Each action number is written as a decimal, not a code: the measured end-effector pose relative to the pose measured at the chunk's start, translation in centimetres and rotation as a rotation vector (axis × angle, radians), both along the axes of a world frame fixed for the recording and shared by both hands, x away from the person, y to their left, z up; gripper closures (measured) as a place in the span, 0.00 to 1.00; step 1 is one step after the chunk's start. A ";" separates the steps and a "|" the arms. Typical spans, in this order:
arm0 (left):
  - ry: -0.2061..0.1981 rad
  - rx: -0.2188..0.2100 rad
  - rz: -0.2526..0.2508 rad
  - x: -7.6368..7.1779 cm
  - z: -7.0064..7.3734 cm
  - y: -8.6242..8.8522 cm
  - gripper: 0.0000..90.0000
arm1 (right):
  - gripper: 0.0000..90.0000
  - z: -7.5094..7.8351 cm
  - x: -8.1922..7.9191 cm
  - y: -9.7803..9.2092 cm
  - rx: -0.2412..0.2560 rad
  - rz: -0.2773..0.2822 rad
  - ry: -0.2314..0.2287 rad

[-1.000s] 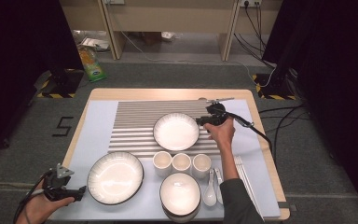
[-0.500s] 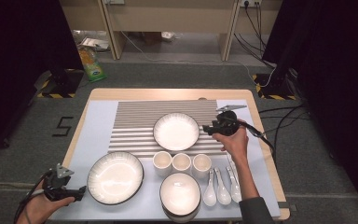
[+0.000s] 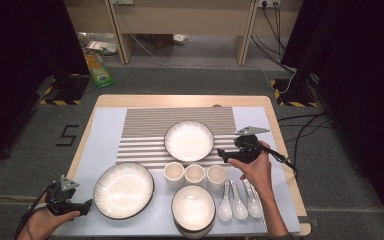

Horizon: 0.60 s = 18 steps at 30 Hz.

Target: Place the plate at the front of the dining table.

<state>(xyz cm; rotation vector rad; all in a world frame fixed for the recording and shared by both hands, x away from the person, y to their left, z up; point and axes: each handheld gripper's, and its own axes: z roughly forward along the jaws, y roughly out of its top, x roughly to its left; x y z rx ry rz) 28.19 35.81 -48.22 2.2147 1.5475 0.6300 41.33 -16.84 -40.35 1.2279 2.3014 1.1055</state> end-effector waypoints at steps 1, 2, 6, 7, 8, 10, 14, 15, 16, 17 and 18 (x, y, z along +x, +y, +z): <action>0.000 0.000 0.000 0.0 0.0 0.0 0.13 | 0.25 0.0 0.0 0.0 0.000 0.000 0.000; 0.002 0.001 -0.002 0.0 0.0 0.0 0.13 | 0.24 0.0 -0.5 0.0 0.000 0.012 0.001; 0.001 0.002 0.000 0.0 0.0 0.0 0.13 | 0.23 0.0 -1.1 -0.1 0.012 0.016 -0.002; 0.001 0.002 0.001 0.0 0.0 0.0 0.13 | 0.24 0.1 -1.3 -0.2 0.009 0.024 -0.003; 0.001 0.002 0.001 0.0 0.0 0.0 0.13 | 0.24 0.1 -1.3 -0.2 0.009 0.024 -0.003; 0.002 0.002 0.000 0.0 0.0 0.0 0.13 | 0.28 0.1 -1.6 -0.2 0.006 0.039 -0.005; 0.002 -0.002 0.005 0.0 0.0 0.0 0.13 | 0.26 0.2 -2.3 -0.2 -0.005 0.052 -0.003; 0.002 -0.001 0.005 0.0 0.0 0.0 0.13 | 0.25 0.3 -2.6 -0.3 -0.004 0.056 0.004; 0.002 -0.001 0.005 0.0 0.0 0.0 0.13 | 0.25 0.3 -2.6 -0.3 -0.004 0.056 0.004; 0.003 -0.002 0.006 0.0 0.0 0.0 0.13 | 0.25 0.3 -3.0 -0.3 0.003 0.059 0.001; 0.003 -0.002 0.006 0.0 0.0 0.0 0.13 | 0.25 0.3 -3.0 -0.3 0.003 0.059 0.001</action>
